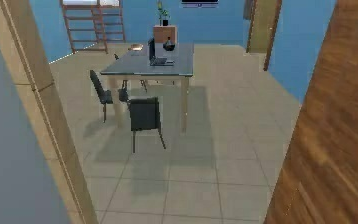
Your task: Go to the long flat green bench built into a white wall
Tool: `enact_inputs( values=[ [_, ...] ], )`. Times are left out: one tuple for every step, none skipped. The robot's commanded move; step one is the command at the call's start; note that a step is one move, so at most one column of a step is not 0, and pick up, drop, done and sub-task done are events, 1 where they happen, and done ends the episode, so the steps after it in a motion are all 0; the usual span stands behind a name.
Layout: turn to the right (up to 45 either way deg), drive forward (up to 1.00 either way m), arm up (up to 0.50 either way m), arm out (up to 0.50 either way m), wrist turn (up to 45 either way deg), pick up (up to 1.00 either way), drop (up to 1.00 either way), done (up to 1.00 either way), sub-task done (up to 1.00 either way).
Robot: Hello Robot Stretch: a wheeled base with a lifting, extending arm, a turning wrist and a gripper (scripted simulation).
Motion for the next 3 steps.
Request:
enact_inputs(
  values=[
    [-45.0,0.00,0.00,0.00,0.0,0.00,0.00,0.00,0.00],
    [-39.0,0.00,0.00,0.00,0.0,0.00,0.00,0.00,0.00],
    [0.0,0.15,0.00,0.00,0.0,0.00,0.00,0.00,0.00]
  ],
)
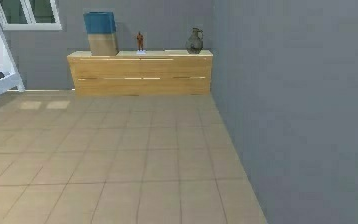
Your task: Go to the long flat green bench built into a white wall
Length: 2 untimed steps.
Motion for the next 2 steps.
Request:
enact_inputs(
  values=[
    [-45.0,0.00,0.00,0.00,0.0,0.00,0.00,0.00,0.00],
    [-27.0,0.00,0.00,0.00,0.0,0.00,0.00,0.00,0.00]
  ],
)
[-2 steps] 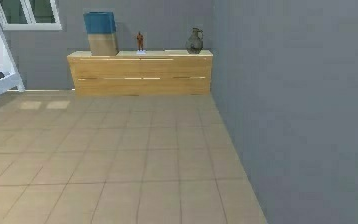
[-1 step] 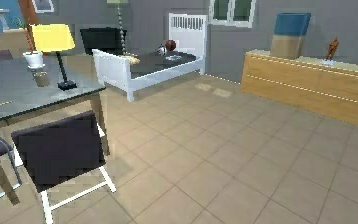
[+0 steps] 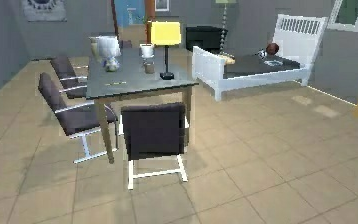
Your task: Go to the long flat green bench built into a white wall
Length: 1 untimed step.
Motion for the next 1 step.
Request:
enact_inputs(
  values=[
    [0.0,0.45,0.00,0.00,0.0,0.00,0.00,0.00,0.00]
  ],
)
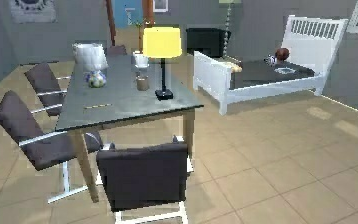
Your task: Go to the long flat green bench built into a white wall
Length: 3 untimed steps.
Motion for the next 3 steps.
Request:
enact_inputs(
  values=[
    [-45.0,0.00,0.00,0.00,0.0,0.00,0.00,0.00,0.00],
    [-36.0,0.00,0.00,0.00,0.0,0.00,0.00,0.00,0.00],
    [0.0,0.65,0.00,0.00,0.0,0.00,0.00,0.00,0.00]
  ],
)
